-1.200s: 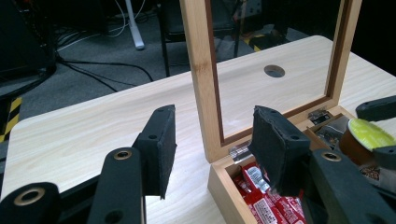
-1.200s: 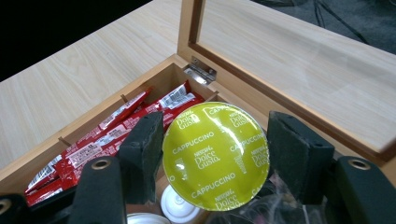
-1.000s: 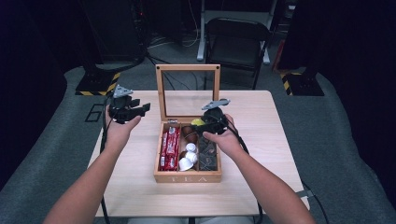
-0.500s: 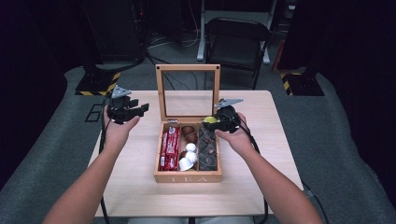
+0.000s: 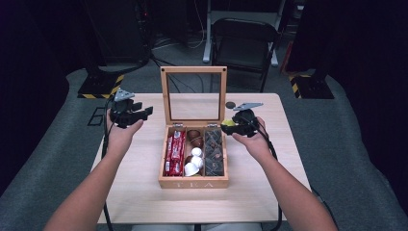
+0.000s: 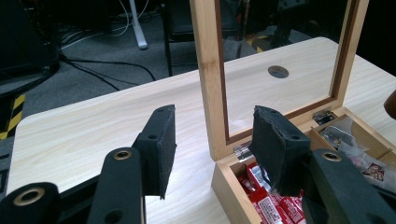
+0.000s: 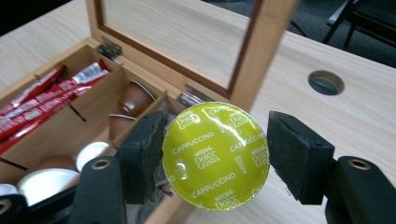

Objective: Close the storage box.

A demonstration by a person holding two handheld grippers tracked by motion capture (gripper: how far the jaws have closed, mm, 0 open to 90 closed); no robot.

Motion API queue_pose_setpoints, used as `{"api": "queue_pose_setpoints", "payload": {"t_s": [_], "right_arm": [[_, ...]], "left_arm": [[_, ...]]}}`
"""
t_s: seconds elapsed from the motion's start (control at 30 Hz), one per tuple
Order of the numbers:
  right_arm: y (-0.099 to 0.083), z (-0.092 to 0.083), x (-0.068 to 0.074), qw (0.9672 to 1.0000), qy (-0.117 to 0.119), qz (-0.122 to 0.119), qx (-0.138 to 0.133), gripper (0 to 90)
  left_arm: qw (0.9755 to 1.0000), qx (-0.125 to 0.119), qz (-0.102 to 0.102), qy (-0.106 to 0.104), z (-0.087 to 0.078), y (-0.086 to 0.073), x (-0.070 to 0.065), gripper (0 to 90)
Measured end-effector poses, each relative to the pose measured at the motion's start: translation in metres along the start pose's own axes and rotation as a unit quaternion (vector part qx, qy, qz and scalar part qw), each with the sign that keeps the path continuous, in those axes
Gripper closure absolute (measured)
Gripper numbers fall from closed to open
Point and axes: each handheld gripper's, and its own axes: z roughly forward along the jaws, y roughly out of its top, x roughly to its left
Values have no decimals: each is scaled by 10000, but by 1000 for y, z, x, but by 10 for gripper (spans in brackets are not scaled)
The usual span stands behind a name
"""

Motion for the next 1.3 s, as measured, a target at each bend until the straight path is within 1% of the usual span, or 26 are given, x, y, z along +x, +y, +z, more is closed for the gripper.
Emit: {"api": "queue_pose_setpoints", "payload": {"t_s": [0.17, 0.23, 0.27, 0.37, 0.43, 0.5, 0.53, 0.67, 0.73, 0.77, 0.83, 0.87, 0.9, 1.0, 1.03, 1.07, 1.2, 1.3], "right_arm": [[-8, -3, -11, 9999, -131, 71, 38, 372], [-10, -4, -14, 9997, -176, 158, 64, 372], [-12, -5, -18, 9996, -230, 163, 69, 373], [-14, -7, -21, 9995, -267, 144, 90, 373], [-17, -8, -25, 9992, -340, 193, 105, 372], [-18, -8, -26, 9991, -358, 187, 109, 372], [-20, -9, -28, 9989, -374, 240, 125, 372], [-23, -10, -31, 9988, -406, 218, 156, 372], [-25, -10, -32, 9985, -448, 256, 182, 373], [-26, -10, -35, 9986, -474, 186, 166, 372], [-29, -11, -37, 9979, -528, 304, 226, 372], [-29, -11, -37, 9979, -528, 304, 226, 372], [-31, -10, -39, 9980, -545, 252, 218, 372], [-33, -10, -40, 9975, -598, 268, 279, 372], [-34, -11, -42, 9975, -608, 188, 320, 372], [-34, -11, -42, 9972, -630, 265, 303, 373], [-36, -12, -44, 9968, -682, 260, 320, 372], [-42, -11, -47, 9960, -765, 266, 375, 372]], "left_arm": [[10000, -3, 6, 10, 0, 0, 0, 499], [10000, -7, 2, 13, 0, 0, 0, 499], [10000, -8, 1, 17, 0, 0, 0, 499], [10000, -2, 4, 22, 0, 0, 1, 498], [10000, -5, 1, 32, 0, 0, 1, 498], [10000, -9, -3, 33, 0, 0, 1, 498], [10000, -2, 4, 35, 0, 0, 1, 498], [10000, -3, -9, 47, 0, -1, 1, 497], [10000, 2, -6, 49, 0, -1, 1, 495], [10000, -3, -14, 48, 0, -1, 1, 495], [10000, 0, -26, 53, 0, -1, 2, 492], [10000, 0, -26, 53, 0, -1, 2, 492], [10000, -2, -28, 53, 0, -1, 2, 491], [10000, 6, -24, 52, 0, -2, 2, 491], [10000, 9, -22, 53, 0, -2, 2, 490], [10000, 9, -20, 54, 0, -2, 2, 490], [10000, 21, -20, 61, 0, -2, 2, 488], [10000, 25, -20, 66, 0, -2, 3, 487]]}}
